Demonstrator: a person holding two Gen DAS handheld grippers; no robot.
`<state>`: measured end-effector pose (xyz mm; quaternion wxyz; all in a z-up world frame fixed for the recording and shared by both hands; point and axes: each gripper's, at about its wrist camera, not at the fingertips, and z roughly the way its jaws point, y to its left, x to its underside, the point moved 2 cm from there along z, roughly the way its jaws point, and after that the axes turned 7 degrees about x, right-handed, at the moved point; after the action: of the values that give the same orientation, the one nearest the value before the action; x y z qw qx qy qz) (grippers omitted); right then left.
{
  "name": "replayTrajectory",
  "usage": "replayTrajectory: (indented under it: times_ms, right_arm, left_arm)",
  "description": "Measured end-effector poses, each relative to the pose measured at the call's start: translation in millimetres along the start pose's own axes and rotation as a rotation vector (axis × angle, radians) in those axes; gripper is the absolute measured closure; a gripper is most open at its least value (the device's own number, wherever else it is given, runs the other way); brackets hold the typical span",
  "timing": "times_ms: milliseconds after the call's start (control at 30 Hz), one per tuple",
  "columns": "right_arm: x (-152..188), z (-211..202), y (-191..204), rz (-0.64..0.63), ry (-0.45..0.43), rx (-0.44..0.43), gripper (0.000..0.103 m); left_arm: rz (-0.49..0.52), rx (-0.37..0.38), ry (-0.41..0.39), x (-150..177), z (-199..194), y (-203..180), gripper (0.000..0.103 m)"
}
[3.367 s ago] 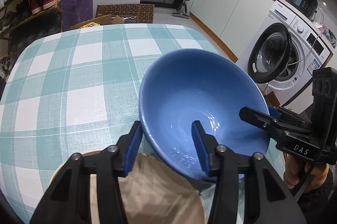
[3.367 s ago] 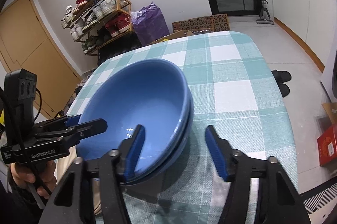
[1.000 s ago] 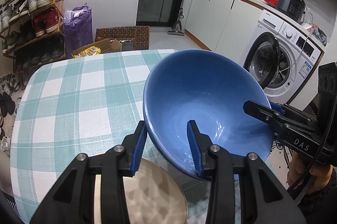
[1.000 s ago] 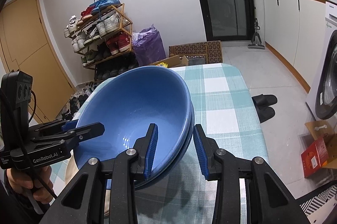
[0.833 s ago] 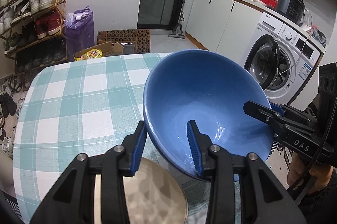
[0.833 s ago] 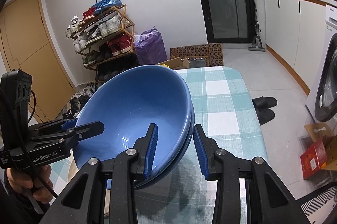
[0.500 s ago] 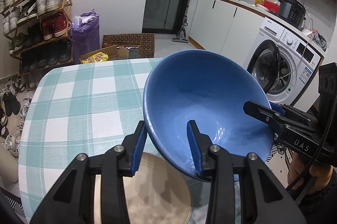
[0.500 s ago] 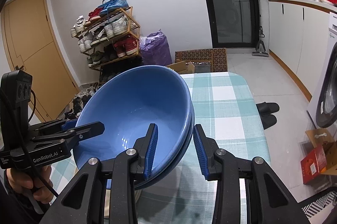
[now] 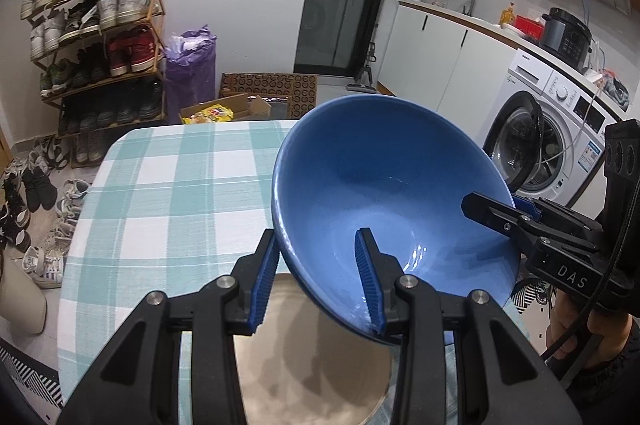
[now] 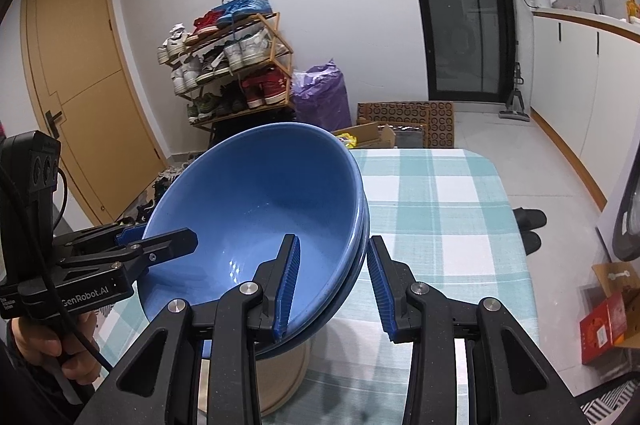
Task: Organize plates and bowls
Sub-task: 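Lift the light-blue bowl stack with both grippers and carry it over the cream plates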
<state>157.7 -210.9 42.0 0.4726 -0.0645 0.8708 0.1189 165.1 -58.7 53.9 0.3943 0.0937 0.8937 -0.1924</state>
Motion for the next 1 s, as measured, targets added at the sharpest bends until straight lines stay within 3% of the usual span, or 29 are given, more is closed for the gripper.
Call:
replayTrajectory:
  times_ms: [567,1000]
  right_arm:
    - [2,5,48,-0.051,0.007,-0.066,0.067]
    - [14,10,61,-0.065,0.024,-0.094,0.067]
  left_arm:
    - [-0.039,-0.061,-0.019,16,-29,30,0.065]
    - [-0.058,-0.087,-0.017,32,-39,38,0.065]
